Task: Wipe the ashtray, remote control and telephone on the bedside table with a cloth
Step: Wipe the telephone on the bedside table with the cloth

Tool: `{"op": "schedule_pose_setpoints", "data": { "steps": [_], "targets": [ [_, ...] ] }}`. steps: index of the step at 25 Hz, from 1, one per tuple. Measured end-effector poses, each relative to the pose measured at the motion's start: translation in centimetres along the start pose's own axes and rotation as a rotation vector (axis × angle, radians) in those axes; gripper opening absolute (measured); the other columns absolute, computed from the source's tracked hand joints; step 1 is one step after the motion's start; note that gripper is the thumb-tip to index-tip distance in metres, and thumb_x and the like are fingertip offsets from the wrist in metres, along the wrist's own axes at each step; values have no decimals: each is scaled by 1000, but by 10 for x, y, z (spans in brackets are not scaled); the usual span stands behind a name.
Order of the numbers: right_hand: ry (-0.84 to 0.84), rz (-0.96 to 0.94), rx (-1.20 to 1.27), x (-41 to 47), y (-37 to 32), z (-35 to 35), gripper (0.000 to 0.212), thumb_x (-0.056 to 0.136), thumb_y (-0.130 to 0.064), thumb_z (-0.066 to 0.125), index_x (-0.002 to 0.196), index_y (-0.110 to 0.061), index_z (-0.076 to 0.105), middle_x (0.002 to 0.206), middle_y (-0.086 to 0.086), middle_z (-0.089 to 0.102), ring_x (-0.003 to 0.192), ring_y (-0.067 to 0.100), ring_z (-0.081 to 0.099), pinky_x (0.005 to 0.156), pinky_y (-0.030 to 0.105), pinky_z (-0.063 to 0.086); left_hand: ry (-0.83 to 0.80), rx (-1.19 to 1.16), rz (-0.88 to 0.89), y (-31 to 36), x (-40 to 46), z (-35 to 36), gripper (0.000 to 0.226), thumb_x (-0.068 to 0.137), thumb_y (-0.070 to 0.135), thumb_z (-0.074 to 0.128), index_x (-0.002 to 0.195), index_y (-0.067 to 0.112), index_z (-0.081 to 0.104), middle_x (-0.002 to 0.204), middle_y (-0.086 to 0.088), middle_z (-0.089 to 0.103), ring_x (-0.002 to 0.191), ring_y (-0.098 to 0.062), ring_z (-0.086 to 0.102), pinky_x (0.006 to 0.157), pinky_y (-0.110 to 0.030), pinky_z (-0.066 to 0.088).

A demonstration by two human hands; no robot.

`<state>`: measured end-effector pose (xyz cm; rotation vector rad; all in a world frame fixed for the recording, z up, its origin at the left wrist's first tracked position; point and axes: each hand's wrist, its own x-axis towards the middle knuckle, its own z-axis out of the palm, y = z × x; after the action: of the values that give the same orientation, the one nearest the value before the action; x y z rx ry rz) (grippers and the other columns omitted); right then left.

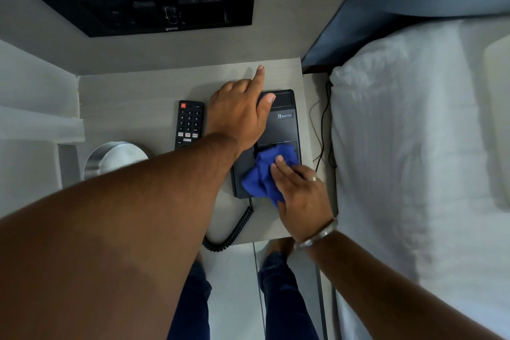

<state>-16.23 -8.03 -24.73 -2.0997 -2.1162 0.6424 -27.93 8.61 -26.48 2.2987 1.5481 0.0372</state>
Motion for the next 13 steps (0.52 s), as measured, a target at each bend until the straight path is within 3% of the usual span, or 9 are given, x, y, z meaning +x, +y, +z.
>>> {"op": "schedule_pose_setpoints", "data": {
  "steps": [5,10,13],
  "targets": [
    [-21,-160,30,-41,14,-9,49,57,-3,77,105,-7,71,106,9,73,86,32,67,67,44,58,17,-7,24,-1,1,2,71,97,52,12,154,14,30,125,-9,67,108,-31,59,85,-44,50],
    [151,-80,3,20,7,-15,42,78,-11,54,119,-6,63,124,12,64,101,34,59,80,43,52,46,-3,24,-3,2,6,71,97,52,12,154,14,31,122,-11,67,107,-31,59,87,-45,50],
    [-37,-124,-75,15,-2,0,50,74,-4,66,123,-7,59,136,11,55,113,37,55,84,50,52,55,15,37,-3,2,7,69,98,52,15,154,14,30,120,-11,68,105,-31,60,87,-45,49]
  ]
}}
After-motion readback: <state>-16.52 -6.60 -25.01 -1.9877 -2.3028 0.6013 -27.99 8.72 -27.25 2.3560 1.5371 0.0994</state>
